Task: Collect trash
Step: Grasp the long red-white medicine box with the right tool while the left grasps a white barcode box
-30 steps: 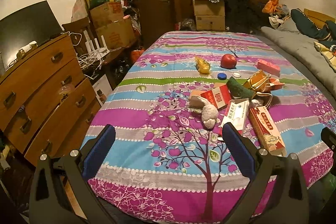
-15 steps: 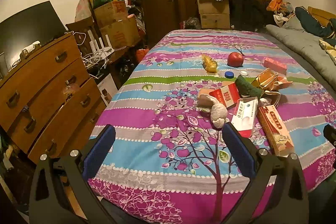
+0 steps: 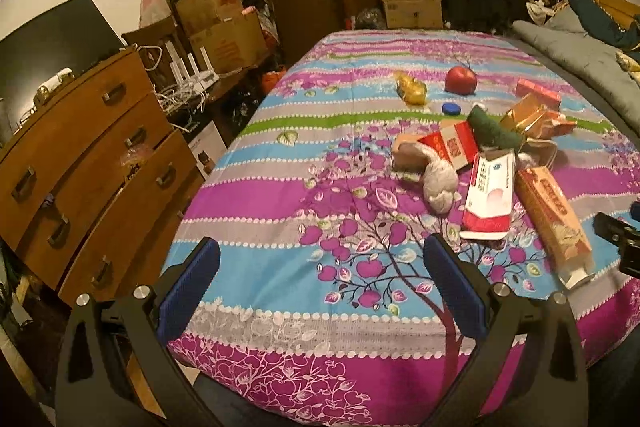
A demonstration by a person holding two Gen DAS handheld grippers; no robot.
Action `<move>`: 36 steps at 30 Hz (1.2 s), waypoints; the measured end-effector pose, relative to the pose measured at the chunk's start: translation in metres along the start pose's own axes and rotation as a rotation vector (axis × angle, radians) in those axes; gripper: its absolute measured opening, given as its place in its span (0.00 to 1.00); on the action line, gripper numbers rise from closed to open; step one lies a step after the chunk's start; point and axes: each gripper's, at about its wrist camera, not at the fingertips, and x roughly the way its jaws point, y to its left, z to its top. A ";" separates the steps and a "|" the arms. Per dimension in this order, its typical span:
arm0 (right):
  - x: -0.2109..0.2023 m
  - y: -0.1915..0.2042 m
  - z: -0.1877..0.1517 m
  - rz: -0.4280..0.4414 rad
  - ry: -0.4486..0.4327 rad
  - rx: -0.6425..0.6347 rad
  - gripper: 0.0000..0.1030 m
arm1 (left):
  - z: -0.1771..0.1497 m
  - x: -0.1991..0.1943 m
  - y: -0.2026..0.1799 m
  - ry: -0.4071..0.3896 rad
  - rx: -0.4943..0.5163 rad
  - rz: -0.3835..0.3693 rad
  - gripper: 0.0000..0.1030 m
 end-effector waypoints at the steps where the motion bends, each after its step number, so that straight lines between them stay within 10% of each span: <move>1: 0.009 0.003 0.001 0.008 0.019 -0.007 0.91 | -0.001 0.003 0.001 0.008 0.003 -0.010 0.95; 6: 0.052 0.010 0.005 -0.022 0.102 -0.016 0.89 | 0.003 0.012 0.001 0.018 0.007 -0.067 0.91; 10: 0.080 0.010 0.002 -0.004 0.175 0.008 0.61 | 0.008 0.014 0.000 0.011 0.009 -0.121 0.84; 13: 0.083 0.008 -0.001 0.009 0.163 0.023 0.59 | 0.011 0.015 -0.006 0.009 0.020 -0.197 0.76; 27: -0.019 -0.053 -0.030 0.092 0.061 0.259 0.58 | 0.052 0.071 -0.132 0.070 0.265 -0.682 0.69; 36: -0.027 -0.082 -0.047 0.094 0.059 0.310 0.59 | 0.048 0.149 -0.182 0.268 0.342 -0.597 0.70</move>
